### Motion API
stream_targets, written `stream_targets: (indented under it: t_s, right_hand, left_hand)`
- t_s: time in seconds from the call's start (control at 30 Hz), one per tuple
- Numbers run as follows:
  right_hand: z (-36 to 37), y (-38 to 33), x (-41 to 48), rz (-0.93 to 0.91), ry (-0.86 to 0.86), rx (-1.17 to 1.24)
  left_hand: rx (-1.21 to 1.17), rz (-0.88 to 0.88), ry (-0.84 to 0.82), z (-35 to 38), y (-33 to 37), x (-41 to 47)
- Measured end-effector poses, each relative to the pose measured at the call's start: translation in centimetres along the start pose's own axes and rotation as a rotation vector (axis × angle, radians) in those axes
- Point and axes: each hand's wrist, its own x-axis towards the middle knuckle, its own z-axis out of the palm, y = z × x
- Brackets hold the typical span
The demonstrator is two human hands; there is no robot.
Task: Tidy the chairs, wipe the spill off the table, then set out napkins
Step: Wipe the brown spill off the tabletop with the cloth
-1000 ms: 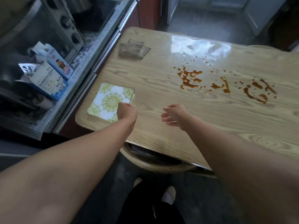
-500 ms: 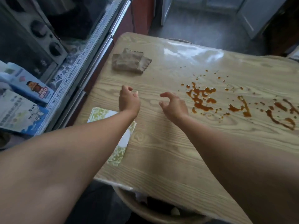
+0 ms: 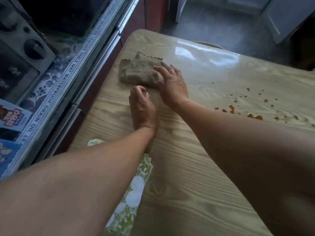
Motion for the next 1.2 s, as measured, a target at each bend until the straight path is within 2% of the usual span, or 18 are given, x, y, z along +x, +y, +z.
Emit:
stream_targets:
  t_s: [0.17, 0.23, 0.37, 0.47, 0.53, 0.6, 0.67, 0.7, 0.77, 0.9, 0.97, 1.07, 1.2]
  right_hand:
    - [1.3, 0.1, 3.2, -0.211, -0.131, -0.049]
    - [1.2, 0.3, 2.7, -0.22, -0.081, -0.091]
    - [0.0, 0.6, 0.8, -0.094, 0.105, -0.22]
    - [-0.9, 1.0, -0.3, -0.035, 0.154, -0.343]
    - [-0.8, 1.6, -0.8, -0.063, 0.182, -0.335]
    - [-0.2, 1.9, -0.8, -0.188, 0.121, -0.226]
    - [0.5, 2.0, -0.6, -0.265, -0.069, -0.157]
    - [0.6, 2.3, -0.4, -0.259, -0.127, -0.159]
    - [0.4, 3.4, -0.2, -0.186, -0.116, -0.221]
    - [-1.9, 7.4, 1.0, 0.156, -0.085, -0.312]
    - [-2.7, 8.2, 1.3, 0.233, -0.095, -0.316]
    - [-2.8, 7.3, 0.5, 0.243, -0.115, -0.321]
    - [-2.2, 6.8, -2.8, 0.143, -0.12, -0.322]
  left_hand:
    - [0.09, 0.064, -0.014, 0.7, -0.9, 0.1]
    - [0.163, 0.098, -0.057, 0.8, -1.0, 0.1]
    - [0.202, 0.126, -0.137, 0.7, -0.6, -0.1]
    - [0.215, 0.132, -0.132, 0.4, -0.1, -0.2]
    - [0.247, 0.143, -0.159, 0.3, 0.0, -0.3]
    - [0.269, 0.178, -0.192, 0.3, 0.0, -0.5]
    - [0.271, 0.204, -0.206, 0.2, -0.1, -0.6]
    - [0.281, 0.214, -0.207, 0.1, 0.0, -0.6]
    - [0.341, 0.246, -0.202, 0.0, 0.1, -0.7]
    - [0.451, 0.327, -0.257, -0.1, 0.1, -0.9]
    - [0.451, 0.339, -0.275, 0.0, 0.1, -0.9]
    - [0.436, 0.342, -0.271, -0.1, 0.2, -0.9]
    - [0.434, 0.345, -0.269, -0.2, 0.4, -0.8]
